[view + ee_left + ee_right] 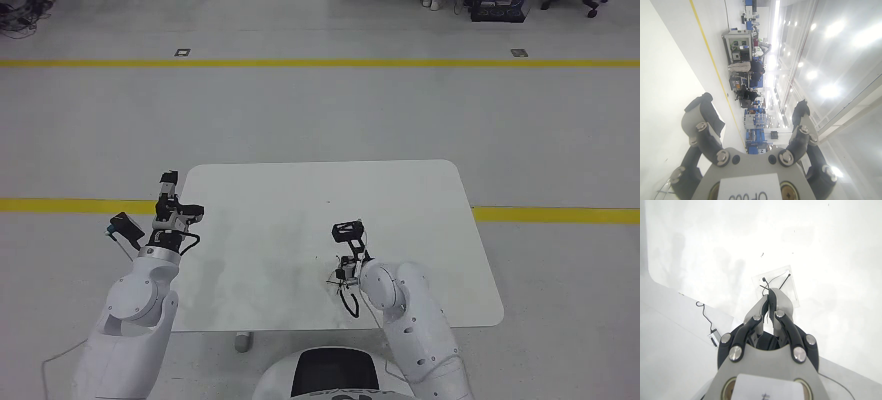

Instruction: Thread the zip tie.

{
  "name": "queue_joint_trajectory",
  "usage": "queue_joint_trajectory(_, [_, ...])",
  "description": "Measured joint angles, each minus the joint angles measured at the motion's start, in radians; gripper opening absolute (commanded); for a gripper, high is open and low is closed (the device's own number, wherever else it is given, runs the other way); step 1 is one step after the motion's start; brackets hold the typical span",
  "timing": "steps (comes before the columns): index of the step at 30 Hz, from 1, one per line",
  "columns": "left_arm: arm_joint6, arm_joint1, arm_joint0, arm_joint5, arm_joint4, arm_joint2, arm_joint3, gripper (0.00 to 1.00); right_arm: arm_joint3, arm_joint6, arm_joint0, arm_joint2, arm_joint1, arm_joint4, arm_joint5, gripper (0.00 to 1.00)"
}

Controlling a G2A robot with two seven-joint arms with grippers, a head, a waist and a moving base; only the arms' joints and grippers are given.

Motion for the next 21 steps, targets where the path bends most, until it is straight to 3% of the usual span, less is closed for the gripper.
queue_joint_trajectory(9, [0.000,0.000,0.000,0.000,0.000,0.000,0.000,1.00,-0.001,-0.020,-0.007,0.008,0.003,0.014,-0.015,0.00])
queue_joint_trajectory(10, [0.000,0.000,0.000,0.000,0.000,0.000,0.000,1.00,0.000,-0.047,-0.014,0.016,0.006,0.033,-0.036,0.00])
queue_joint_trajectory(14, [0.000,0.000,0.000,0.000,0.000,0.000,0.000,1.00,0.033,-0.155,-0.027,0.097,0.033,0.196,-0.279,0.00])
queue_joint_trajectory(15, [0.000,0.000,0.000,0.000,0.000,0.000,0.000,1.00,0.042,-0.158,-0.020,0.102,0.041,0.229,-0.310,0.00])
queue_joint_trajectory(21, [0.000,0.000,0.000,0.000,0.000,0.000,0.000,1.00,0.096,-0.138,0.047,0.055,0.127,0.458,-0.280,0.00])
